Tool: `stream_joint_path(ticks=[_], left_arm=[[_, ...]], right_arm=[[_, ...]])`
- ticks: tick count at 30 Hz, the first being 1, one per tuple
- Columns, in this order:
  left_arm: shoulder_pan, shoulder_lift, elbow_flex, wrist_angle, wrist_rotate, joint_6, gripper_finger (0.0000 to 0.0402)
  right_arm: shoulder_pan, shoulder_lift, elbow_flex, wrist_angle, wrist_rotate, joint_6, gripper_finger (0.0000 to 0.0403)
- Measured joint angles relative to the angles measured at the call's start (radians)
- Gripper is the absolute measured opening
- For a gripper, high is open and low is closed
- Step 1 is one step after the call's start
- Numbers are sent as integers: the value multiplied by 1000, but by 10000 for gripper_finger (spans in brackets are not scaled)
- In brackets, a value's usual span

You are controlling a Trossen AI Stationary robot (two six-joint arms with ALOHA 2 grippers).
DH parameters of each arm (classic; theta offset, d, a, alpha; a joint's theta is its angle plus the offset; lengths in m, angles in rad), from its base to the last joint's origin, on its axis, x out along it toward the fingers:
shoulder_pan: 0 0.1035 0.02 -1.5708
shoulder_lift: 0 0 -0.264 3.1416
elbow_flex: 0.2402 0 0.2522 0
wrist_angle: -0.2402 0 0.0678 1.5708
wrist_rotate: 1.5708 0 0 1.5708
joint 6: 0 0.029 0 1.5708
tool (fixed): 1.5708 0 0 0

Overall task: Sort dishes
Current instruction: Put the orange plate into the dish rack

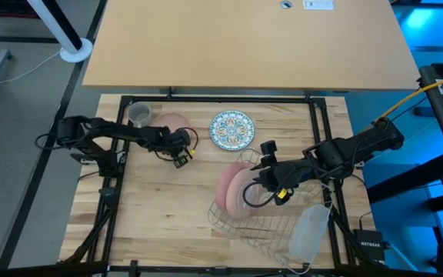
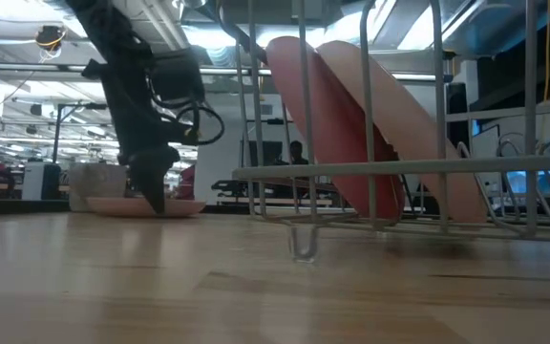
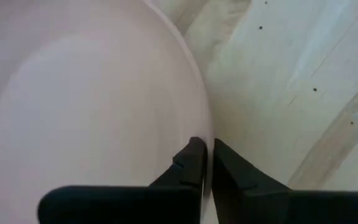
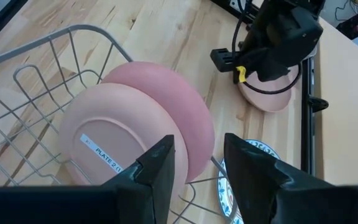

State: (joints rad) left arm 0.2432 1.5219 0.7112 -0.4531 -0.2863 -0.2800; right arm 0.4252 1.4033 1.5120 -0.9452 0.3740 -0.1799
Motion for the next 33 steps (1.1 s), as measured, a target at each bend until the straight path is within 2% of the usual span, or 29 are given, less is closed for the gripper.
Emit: stream_joint_path(ticks=[6,12,21,24,28,33], left_arm=[[-15,-46,58,-11,41,-52,3],[-78,-66,153,-13,107,-149,2],[-207,-185,311,-3,105,-242,1],[-265,-234,363,19,73,-273,1],[-365,-292,399,144,28,-285,0],[-510,-330,403,421,-11,-289,0]], right_arm=[[1,-2,0,-2,0,0,143],[1,-39,0,-13,8,3,143],[1,-123,0,-32,19,90,143],[1,-140,0,-47,22,102,143],[1,-156,0,-85,73,106,143],[0,-167,0,-122,133,128,143]])
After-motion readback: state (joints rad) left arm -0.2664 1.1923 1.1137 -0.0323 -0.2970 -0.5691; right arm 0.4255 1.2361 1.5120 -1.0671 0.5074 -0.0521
